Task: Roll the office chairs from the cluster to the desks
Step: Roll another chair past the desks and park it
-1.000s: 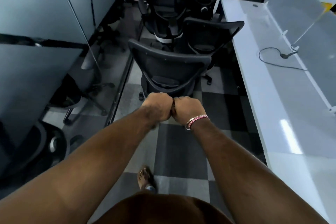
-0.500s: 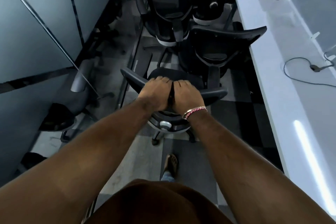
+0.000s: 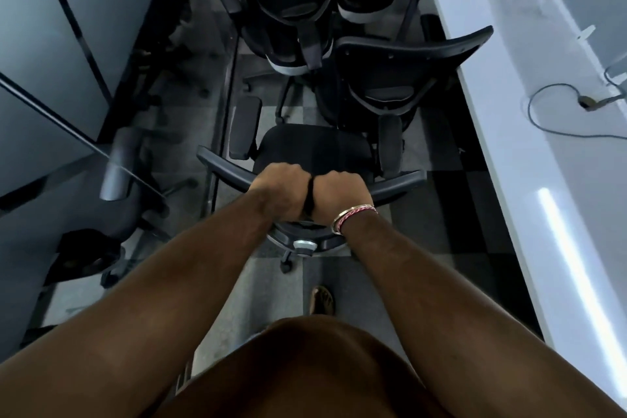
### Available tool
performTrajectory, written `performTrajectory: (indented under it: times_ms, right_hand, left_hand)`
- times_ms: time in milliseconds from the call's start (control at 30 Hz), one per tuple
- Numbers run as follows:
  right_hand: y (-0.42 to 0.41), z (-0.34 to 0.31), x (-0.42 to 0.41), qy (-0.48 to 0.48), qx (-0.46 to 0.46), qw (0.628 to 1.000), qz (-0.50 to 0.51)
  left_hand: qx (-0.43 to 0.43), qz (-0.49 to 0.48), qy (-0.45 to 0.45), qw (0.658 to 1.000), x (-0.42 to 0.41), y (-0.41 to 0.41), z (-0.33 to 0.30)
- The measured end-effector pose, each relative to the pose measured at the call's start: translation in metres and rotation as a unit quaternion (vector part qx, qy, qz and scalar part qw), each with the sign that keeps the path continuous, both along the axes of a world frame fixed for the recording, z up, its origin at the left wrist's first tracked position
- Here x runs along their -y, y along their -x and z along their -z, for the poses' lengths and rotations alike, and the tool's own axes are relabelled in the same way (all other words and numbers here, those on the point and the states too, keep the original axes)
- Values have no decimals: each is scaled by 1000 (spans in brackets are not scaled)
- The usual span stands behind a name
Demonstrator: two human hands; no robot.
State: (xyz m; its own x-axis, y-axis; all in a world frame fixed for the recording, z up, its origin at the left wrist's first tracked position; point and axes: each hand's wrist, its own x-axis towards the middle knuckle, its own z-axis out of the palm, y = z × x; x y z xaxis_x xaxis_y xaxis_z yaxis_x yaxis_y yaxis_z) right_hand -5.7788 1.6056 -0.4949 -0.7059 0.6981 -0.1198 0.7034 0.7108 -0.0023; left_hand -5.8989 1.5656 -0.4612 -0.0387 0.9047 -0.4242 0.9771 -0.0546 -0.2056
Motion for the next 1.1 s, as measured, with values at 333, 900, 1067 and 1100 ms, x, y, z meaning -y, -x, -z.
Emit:
performTrajectory:
  times_ms: [333,900,1067,1100]
  right_hand:
    - [-16,-2,63,-12,54,995,79]
    - [-87,-5,277,-5,59,959,277]
    - [-123,-6,361,5,66,945,321]
    - [-132,-7,379,3,67,940,335]
  left_hand:
    - [77,113,-7,991,44,-7,10]
    - [99,335,-5,937,198,-77,21]
    - [102,380,2,919,269,-119,18]
    - [96,391,4,915,285,-129,19]
